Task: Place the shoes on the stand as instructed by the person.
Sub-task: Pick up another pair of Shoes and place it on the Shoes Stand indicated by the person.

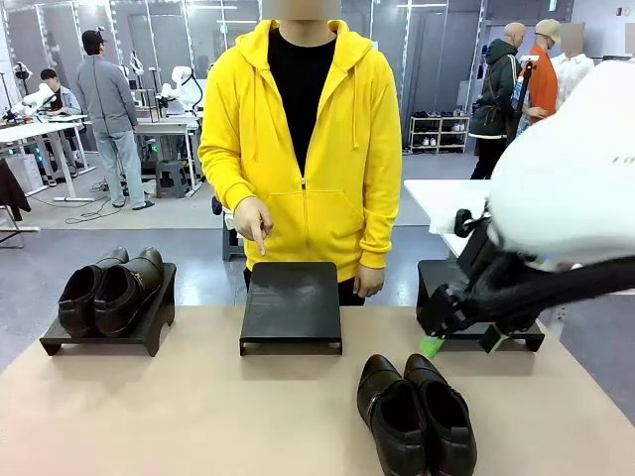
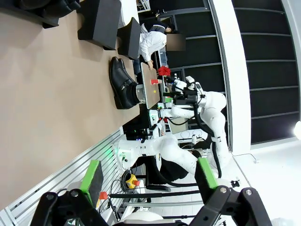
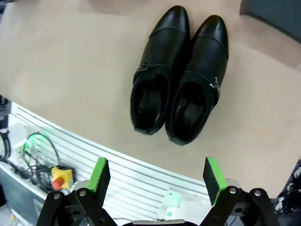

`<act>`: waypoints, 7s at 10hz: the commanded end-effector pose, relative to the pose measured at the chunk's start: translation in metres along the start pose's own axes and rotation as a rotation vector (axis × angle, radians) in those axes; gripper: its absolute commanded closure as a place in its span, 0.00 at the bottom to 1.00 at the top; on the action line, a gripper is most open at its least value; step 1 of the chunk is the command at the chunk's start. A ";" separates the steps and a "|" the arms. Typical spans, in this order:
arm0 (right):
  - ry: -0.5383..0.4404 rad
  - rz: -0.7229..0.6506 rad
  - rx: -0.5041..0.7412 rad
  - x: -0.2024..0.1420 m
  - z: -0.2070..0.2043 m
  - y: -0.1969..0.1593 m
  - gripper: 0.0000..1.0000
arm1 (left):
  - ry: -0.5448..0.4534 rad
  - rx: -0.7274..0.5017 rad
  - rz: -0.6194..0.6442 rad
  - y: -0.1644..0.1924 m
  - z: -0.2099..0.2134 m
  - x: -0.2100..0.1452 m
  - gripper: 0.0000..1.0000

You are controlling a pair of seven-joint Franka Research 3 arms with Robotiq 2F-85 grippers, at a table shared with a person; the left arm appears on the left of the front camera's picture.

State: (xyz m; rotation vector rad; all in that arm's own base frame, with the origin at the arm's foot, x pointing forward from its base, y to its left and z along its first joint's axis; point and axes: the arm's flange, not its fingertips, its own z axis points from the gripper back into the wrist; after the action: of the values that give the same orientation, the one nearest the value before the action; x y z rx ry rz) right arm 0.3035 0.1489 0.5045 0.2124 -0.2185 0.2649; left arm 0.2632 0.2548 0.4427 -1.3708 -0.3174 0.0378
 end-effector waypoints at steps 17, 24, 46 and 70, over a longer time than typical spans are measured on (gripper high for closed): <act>0.142 -0.131 -0.172 -0.001 -0.186 -0.001 0.00 | 0.013 -0.005 -0.011 -0.002 0.001 -0.004 0.00; 0.132 -0.163 -0.167 -0.013 -0.194 -0.007 1.00 | 0.013 -0.005 -0.011 -0.002 0.001 -0.004 0.00; -0.070 -0.141 -0.121 0.071 -0.033 0.059 1.00 | 0.013 -0.005 -0.011 -0.002 0.001 -0.004 0.00; -0.318 -0.263 -0.278 0.305 -0.176 0.174 0.92 | 0.013 -0.005 -0.011 -0.002 0.001 -0.004 0.00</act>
State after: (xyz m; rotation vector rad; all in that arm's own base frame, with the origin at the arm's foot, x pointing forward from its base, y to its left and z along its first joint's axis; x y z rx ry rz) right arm 0.5718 0.4201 0.4370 0.0134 -0.4691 -0.0105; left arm 0.2627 0.2550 0.4429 -1.3706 -0.3180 0.0386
